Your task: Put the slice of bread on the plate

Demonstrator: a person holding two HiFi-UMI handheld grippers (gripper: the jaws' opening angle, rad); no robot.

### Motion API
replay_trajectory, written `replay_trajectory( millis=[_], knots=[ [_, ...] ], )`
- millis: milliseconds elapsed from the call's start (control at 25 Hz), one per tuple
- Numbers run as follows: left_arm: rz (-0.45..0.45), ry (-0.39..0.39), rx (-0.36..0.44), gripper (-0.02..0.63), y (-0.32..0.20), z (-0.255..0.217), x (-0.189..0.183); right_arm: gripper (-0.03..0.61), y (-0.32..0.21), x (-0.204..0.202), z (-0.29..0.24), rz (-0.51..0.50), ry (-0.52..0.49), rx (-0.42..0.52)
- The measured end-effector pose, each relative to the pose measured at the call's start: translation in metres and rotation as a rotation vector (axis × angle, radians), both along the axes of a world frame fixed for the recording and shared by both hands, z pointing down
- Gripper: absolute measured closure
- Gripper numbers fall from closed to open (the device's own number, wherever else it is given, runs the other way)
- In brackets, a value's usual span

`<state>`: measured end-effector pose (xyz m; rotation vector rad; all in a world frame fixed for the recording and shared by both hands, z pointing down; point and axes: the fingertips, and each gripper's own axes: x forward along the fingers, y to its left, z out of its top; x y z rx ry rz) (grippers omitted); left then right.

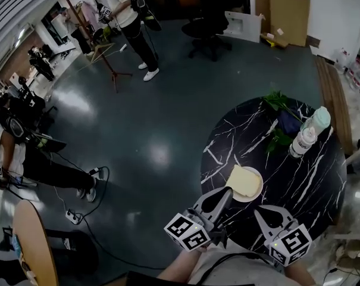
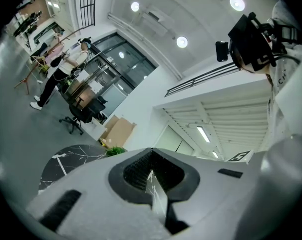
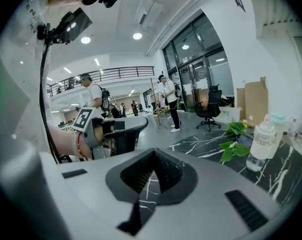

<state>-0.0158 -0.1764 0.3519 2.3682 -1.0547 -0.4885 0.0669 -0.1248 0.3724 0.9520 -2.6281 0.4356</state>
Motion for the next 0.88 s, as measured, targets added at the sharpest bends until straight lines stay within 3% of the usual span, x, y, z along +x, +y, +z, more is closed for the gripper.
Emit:
replay_trajectory(
  millis=[880],
  knots=[
    [0.004,-0.013,0.003,0.604,-0.021,0.001,-0.005,0.568,-0.021,0.007,-0.011,0.046,0.019,0.043]
  ],
)
